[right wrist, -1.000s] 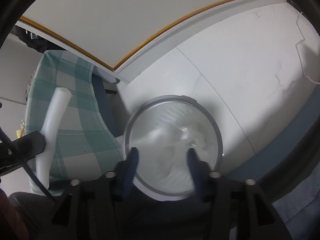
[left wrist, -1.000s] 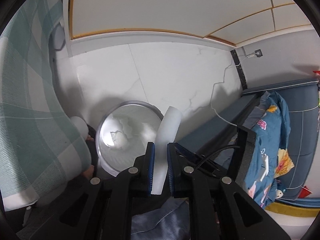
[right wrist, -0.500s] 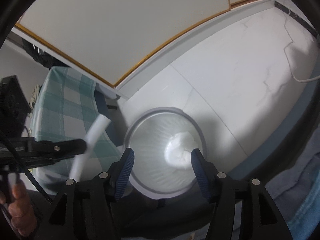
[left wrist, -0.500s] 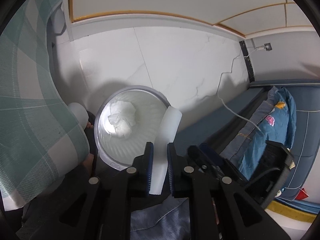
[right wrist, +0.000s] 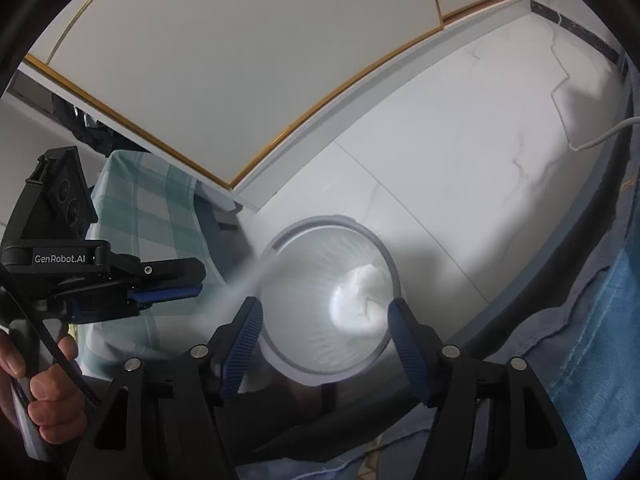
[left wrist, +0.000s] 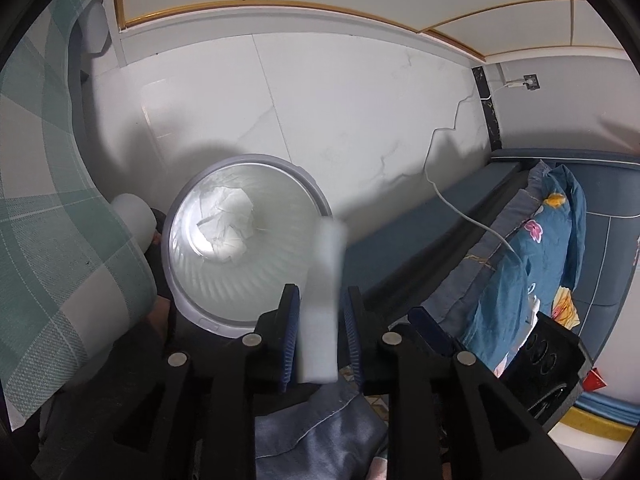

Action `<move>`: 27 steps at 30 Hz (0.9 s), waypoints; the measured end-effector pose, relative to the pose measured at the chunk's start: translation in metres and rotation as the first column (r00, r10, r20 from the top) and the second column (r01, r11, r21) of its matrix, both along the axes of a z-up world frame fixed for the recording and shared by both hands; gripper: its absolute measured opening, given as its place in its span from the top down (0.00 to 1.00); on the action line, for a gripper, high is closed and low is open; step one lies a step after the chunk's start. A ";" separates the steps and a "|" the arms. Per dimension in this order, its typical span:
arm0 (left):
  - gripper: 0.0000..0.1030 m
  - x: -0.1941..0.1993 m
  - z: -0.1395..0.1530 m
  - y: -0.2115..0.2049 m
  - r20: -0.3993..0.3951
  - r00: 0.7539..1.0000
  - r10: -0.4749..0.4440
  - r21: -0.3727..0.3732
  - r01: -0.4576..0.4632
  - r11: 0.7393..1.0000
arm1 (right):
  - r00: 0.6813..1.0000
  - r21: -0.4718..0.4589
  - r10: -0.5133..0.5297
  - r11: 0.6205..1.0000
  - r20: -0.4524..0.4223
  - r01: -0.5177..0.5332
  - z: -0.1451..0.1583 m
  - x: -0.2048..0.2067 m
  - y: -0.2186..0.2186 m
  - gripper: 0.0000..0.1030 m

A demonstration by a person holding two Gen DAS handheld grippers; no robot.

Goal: Collect trash
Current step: 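Open the right gripper to drop the tissue while the left gripper drops the foam, then move both grippers back over the wrappers on the table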

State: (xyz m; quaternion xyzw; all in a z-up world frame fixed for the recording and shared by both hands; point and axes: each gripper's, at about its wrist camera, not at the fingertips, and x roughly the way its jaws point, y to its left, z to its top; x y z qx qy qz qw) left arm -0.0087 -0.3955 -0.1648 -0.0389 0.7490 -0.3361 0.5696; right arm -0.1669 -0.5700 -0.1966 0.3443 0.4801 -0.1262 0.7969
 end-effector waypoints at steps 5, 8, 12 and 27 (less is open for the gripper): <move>0.51 0.002 0.003 0.008 0.009 1.000 0.029 0.006 -0.029 1.000 | 1.000 -0.021 -0.006 1.000 0.000 0.006 0.002 -0.001 0.003 0.32; 0.43 0.003 0.008 0.011 0.043 0.998 0.043 0.010 -0.043 0.999 | 1.000 -0.041 -0.007 0.999 0.010 0.008 0.006 -0.001 0.005 0.25; 0.41 0.001 0.017 0.015 0.147 0.988 0.041 0.035 -0.047 0.998 | 1.000 -0.037 -0.006 0.999 0.028 0.007 0.008 -0.001 0.006 0.22; 0.26 -0.002 0.041 0.019 0.304 0.951 0.052 0.019 -0.061 0.998 | 0.995 -0.055 0.028 0.998 0.092 -0.023 0.034 -0.010 0.010 0.14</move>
